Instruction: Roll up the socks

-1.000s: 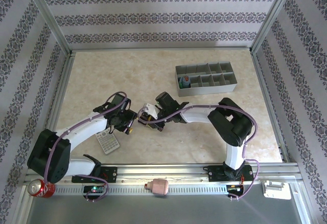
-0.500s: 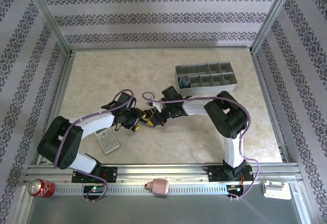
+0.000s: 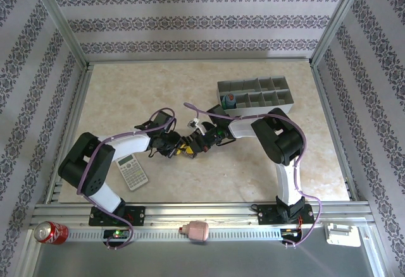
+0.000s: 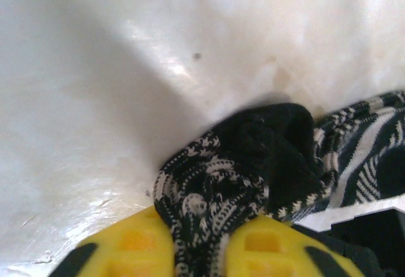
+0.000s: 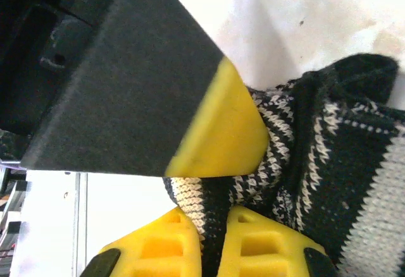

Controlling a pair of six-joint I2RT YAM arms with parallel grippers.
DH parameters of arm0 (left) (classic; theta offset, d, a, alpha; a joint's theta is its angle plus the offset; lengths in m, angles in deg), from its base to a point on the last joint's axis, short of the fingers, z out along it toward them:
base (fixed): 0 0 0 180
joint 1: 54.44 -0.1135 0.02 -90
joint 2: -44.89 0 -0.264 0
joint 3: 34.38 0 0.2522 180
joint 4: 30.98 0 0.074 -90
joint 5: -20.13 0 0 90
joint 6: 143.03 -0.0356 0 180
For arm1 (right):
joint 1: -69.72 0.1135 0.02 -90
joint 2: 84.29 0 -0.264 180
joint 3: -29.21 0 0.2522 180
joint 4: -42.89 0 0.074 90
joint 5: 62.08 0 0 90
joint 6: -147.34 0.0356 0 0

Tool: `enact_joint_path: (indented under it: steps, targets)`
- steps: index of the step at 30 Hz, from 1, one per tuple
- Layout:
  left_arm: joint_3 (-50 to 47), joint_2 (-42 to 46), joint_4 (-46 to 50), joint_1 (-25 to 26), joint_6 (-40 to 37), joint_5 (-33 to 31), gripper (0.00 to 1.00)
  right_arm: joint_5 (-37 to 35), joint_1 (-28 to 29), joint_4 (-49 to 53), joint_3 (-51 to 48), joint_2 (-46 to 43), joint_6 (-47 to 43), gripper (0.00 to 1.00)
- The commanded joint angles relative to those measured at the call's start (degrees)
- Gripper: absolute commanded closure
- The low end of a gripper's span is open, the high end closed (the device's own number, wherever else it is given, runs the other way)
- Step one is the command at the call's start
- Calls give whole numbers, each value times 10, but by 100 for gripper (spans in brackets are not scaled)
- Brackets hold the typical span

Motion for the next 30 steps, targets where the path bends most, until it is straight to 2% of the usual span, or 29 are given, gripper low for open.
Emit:
enact_joint_path:
  steps: [1, 3, 6, 9, 11, 13, 14, 21, 25, 30]
  targets:
    - [-17, -10, 105, 14, -15, 4, 100, -160, 2, 135, -22, 43, -25, 100]
    - [-26, 2, 144, 15, -12, 2, 100, -205, 17, 149, -11, 19, -60, 86]
    - [-32, 27, 199, 16, 6, -26, 100, -277, 46, 140, -26, -50, -105, 73]
    - [-25, 31, 214, 18, 32, -39, 100, -389, 98, 0, -136, -182, -126, 61]
    - [-3, 14, 228, 21, 41, -46, 100, -491, 151, -90, -208, -257, -145, 46]
    - [23, -7, 242, 24, 43, -53, 100, -568, 192, -112, -232, -291, -155, 40]
    - [39, -19, 257, 27, 47, -58, 100, -590, 207, -105, -231, -297, -155, 30]
    - [98, -67, 296, 33, 51, -67, 100, -680, 283, -123, -222, -278, -159, 34]
    - [113, -82, 310, 33, 48, -64, 100, -721, 293, -129, -191, -243, -185, 34]
    - [120, -92, 315, 33, 45, -59, 100, -728, 302, -118, -150, -201, -237, 36]
